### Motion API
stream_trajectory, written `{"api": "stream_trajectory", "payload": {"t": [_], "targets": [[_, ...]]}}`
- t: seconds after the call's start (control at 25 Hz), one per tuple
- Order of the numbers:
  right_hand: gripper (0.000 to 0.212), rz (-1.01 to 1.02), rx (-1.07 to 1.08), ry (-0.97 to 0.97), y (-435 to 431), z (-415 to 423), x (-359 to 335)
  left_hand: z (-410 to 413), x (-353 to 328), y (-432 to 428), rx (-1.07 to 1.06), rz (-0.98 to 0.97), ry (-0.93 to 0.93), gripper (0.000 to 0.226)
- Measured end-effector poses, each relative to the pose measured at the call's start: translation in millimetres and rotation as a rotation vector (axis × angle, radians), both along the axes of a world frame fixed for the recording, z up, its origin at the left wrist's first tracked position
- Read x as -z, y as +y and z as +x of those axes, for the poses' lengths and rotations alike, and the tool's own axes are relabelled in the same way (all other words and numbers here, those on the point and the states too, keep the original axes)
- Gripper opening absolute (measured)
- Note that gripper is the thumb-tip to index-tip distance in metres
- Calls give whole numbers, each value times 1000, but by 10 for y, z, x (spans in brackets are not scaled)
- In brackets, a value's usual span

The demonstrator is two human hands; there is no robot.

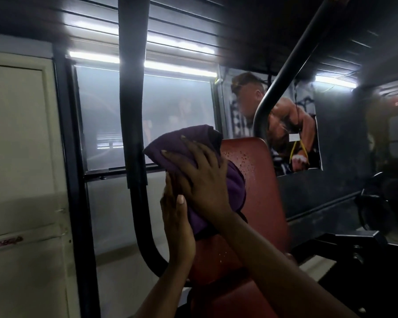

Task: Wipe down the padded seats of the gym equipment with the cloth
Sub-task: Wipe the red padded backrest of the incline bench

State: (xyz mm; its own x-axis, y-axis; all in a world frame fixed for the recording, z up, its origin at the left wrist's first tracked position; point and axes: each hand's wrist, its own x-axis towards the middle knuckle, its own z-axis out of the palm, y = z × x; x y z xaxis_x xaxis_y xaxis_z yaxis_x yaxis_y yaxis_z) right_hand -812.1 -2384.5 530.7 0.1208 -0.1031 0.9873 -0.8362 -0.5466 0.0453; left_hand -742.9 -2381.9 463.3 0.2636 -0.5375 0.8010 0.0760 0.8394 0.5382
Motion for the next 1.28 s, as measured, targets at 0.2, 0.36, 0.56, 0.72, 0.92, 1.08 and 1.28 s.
{"api": "stream_trajectory", "payload": {"t": [0.2,0.36,0.56,0.72,0.92,1.08,1.28], "targets": [[44,-21,-11,-21,-123,-131,-92,7,13,-10,-60,47,-36,70],[50,37,109,-256,-345,-585,-261,-1,-11,6,-160,45,-87,68],[61,290,230,-348,-561,-1300,-509,-33,-46,58,-194,73,-101,79],[62,349,60,-471,-594,-1428,-460,-30,-41,74,-183,64,-99,86],[67,402,-112,-718,-514,-1514,292,-45,-28,90,-183,82,-86,89],[72,425,-94,-838,-453,-1495,818,-54,-19,93,-174,94,-79,90],[85,478,-34,-1033,-339,-1372,1218,-67,-42,119,-117,89,-46,90]]}}
